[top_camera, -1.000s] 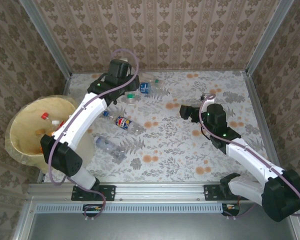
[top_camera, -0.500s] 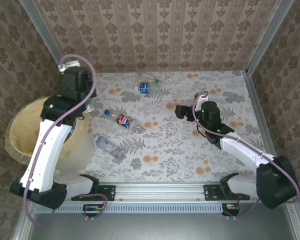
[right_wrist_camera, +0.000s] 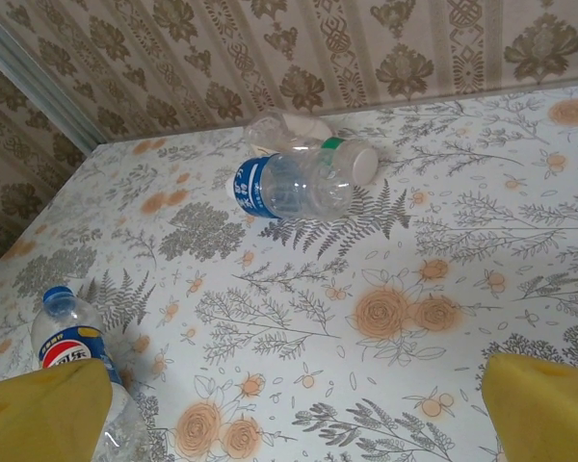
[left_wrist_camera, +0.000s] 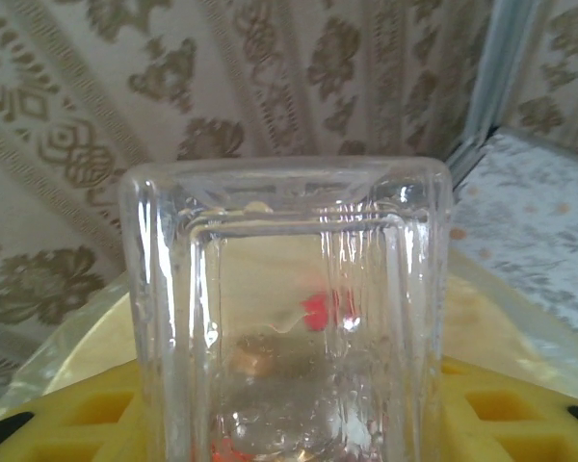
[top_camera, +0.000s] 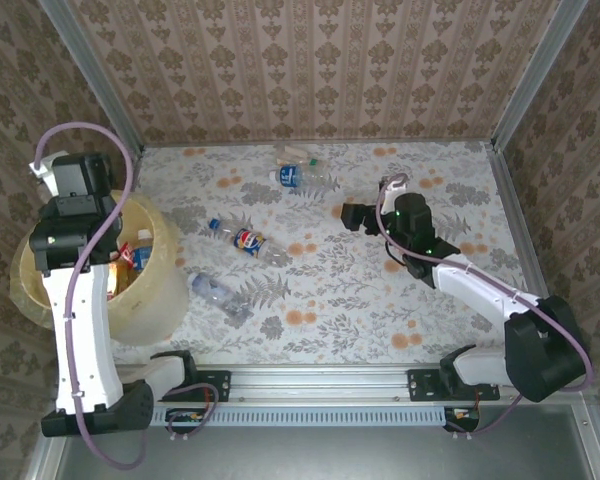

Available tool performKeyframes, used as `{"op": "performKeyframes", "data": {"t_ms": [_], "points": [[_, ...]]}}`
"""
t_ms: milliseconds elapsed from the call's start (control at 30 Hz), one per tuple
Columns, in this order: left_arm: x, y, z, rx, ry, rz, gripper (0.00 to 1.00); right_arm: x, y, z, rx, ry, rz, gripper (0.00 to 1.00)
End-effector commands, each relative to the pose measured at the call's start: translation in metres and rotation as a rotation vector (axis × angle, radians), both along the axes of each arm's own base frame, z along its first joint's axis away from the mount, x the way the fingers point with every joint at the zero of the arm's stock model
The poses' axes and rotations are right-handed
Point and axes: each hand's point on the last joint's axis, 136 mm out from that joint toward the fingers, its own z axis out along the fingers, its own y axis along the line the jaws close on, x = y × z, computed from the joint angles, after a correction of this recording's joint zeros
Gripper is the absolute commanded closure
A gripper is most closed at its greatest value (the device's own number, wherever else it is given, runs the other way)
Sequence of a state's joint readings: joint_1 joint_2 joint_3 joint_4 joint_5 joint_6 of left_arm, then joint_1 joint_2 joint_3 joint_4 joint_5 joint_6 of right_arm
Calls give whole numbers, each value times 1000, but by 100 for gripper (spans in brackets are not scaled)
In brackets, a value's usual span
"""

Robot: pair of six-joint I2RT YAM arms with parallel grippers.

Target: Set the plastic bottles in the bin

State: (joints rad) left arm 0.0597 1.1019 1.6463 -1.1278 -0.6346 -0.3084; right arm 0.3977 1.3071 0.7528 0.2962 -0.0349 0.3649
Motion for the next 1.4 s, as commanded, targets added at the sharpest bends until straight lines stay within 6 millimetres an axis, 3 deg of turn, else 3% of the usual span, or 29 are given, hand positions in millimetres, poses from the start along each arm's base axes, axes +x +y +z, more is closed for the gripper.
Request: {"op": "performKeyframes", "data": {"t_ms": [0, 233, 300, 400, 600, 733, 967, 1133, 1167, 1267, 1367], "points": [[-22, 11, -18, -46, 94, 30, 48, 8, 13, 20, 1, -48, 48, 0], [-63, 44, -57, -146, 203, 230, 40, 14, 23, 24, -64, -37, 103, 0], [-66, 47, -61, -162, 209, 257, 27, 15, 25, 25, -66, -41, 108, 0], [-64, 46, -57, -178, 192, 251, 15, 15, 27, 26, -66, -44, 109, 0], [-65, 38, -38, -182, 120, 219, 13, 14, 25, 26, -76, -48, 103, 0], [-58, 19, -26, -191, 57, 141, 13, 13, 26, 26, -75, -49, 104, 0], [-22, -45, -13, -225, -64, -93, 13, 13, 27, 29, -67, -63, 99, 0], [9, -110, -18, -223, -100, -258, 12, 9, 24, 28, -63, -71, 91, 0], [14, -132, -18, -220, -107, -313, 12, 8, 23, 28, -64, -72, 88, 0], [27, -184, -35, -253, -92, -402, 10, 6, 20, 27, -77, -78, 81, 0], [31, -230, -76, -317, -27, -451, 9, 2, 16, 25, -92, -80, 72, 0]]}}
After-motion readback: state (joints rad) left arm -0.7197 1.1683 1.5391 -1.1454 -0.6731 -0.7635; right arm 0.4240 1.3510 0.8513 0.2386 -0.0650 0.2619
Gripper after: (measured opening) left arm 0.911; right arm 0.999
